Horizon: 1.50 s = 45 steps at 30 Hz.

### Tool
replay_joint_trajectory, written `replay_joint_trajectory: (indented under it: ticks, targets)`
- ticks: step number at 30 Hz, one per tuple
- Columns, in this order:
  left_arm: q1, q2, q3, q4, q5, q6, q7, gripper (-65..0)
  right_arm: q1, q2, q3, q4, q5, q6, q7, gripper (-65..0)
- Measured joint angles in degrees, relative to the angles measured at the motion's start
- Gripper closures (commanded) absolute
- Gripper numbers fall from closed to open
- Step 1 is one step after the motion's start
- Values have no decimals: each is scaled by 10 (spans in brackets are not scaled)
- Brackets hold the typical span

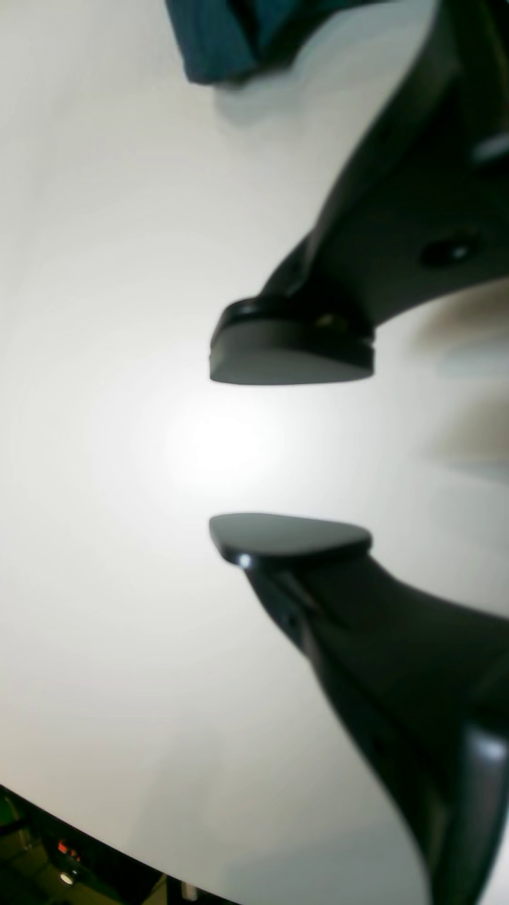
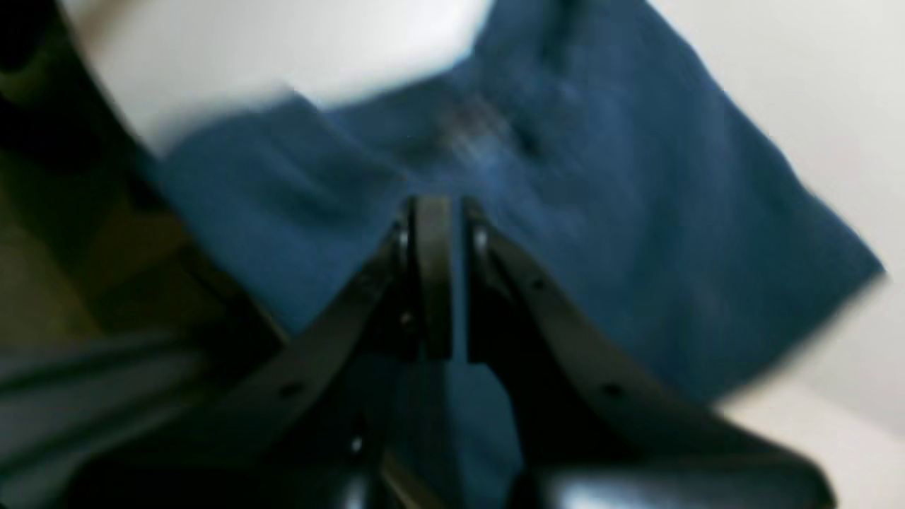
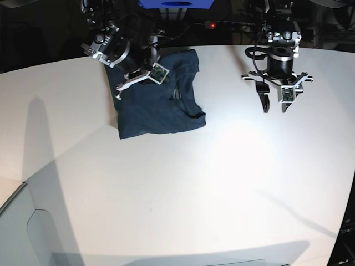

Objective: Fold the T-shirt properly
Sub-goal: 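Release the right gripper and press the folded bundle flat with both grippers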

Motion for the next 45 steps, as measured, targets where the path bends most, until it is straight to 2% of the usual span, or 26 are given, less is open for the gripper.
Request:
replay_joint_trajectory:
  ticks: [7, 13, 17, 23, 26, 28, 34, 38, 41, 45]
  targets:
    - [0, 0, 0, -1, 0, 0, 0, -284, -3, -2, 15, -12, 3, 0, 5, 0]
    - [0, 0, -4, -1, 0, 0, 0, -285, -27, 0, -56, -56, 0, 0, 1, 0]
    - [0, -2, -14, -1, -1, 2, 0, -285, -29, 21, -82, -26, 0, 0, 3, 0]
    - [1, 2, -45, -1, -2, 0, 0, -286, -19, 20, -65, 16, 2, 0, 7, 0]
    - [5, 0, -52, -1, -2, 2, 0, -286, 9, 10, -63, 5, -2, 0, -2, 0]
    - [13, 1, -56, -1, -4, -2, 0, -286, 31, -15, -65, -26, 3, 0, 9, 0]
    - [33, 0, -83, -1, -87, -2, 0, -293, 78, -53, -65, -131, -2, 0, 2, 0]
    - [40, 0, -100, -2, -152, 3, 0, -367, 91, -68, -70, -172, 0, 0, 6, 0]
    - [49, 0, -96, -3, -190, 2, 0, -381, 89, -64, -89, -168, 0, 0, 2, 0]
    - [57, -2, -49, -4, -223, 8, -1, -381, 66, -53, -73, -76, 5, 0, 11, 0]
